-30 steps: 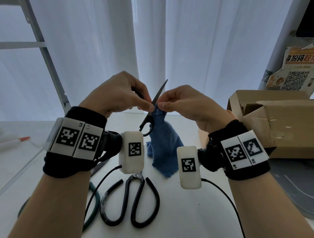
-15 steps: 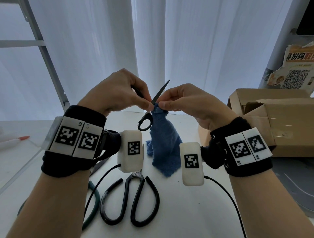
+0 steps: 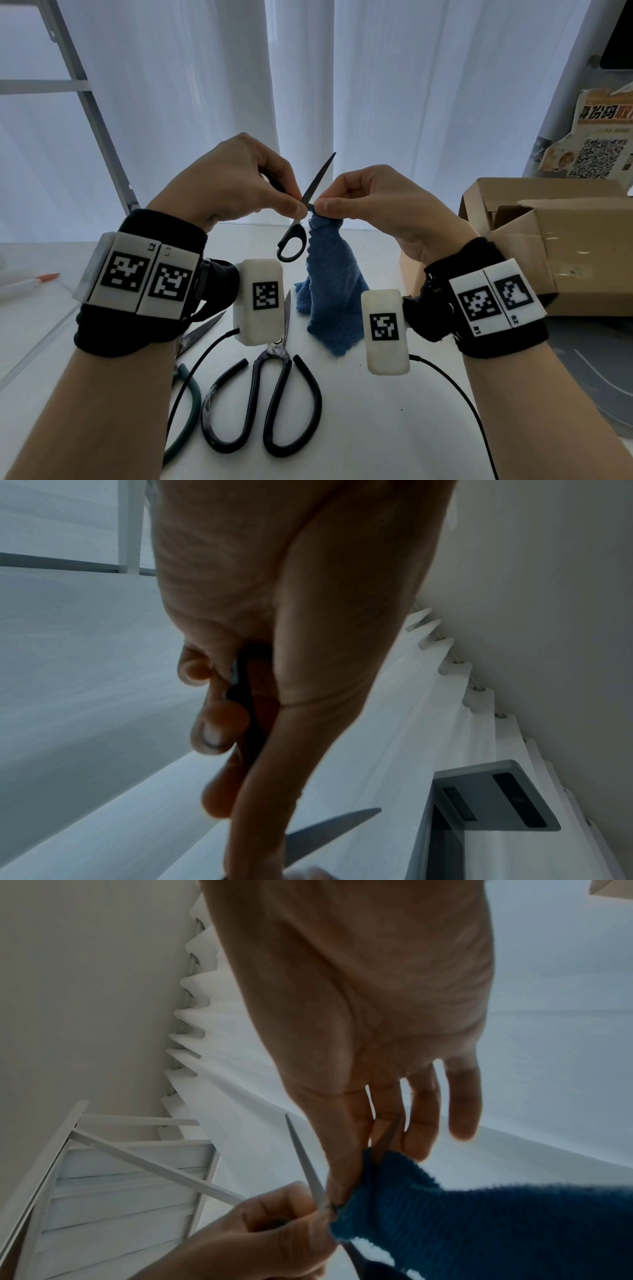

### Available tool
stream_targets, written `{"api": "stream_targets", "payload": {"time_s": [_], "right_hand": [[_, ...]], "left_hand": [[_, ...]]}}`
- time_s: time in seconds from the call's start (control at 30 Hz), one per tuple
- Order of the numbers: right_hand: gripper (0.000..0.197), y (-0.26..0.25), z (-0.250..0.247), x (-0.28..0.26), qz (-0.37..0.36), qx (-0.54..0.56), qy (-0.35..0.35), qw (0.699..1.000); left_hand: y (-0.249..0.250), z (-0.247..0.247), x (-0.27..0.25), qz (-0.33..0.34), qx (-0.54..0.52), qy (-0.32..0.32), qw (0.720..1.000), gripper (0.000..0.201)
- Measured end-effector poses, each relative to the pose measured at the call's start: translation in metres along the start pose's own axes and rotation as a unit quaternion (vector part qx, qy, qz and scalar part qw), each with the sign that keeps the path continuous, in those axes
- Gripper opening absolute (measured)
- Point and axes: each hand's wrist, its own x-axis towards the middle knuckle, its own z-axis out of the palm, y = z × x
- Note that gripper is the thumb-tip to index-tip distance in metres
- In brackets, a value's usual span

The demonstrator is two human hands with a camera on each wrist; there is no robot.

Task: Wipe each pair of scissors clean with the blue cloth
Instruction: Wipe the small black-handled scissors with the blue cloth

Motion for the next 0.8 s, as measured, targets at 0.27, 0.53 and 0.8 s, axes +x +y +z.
{"api": "stream_targets", "payload": {"time_s": [0.27, 0.53, 0.8], "right_hand": [[0.007, -0.0013, -0.0018, -0.0005, -0.001, -0.001, -0.007, 1.000], [0.004, -0.0008, -0.0005, 0.0003, -0.003, 0.001, -0.018, 1.000], [0.006, 0.0012, -0.0031, 0.0003, -0.008, -0.001, -0.023, 1.000]], "left_hand": [[0.0005, -0.0012, -0.0007, 0.004, -0.011, -0.006, 1.000, 0.012], [0.0001, -0.0011, -0.0009, 0.002, -0.011, -0.012, 1.000, 0.011], [0.0013, -0.0015, -0.0015, 0.006, -0.013, -0.004, 1.000, 0.011]]}}
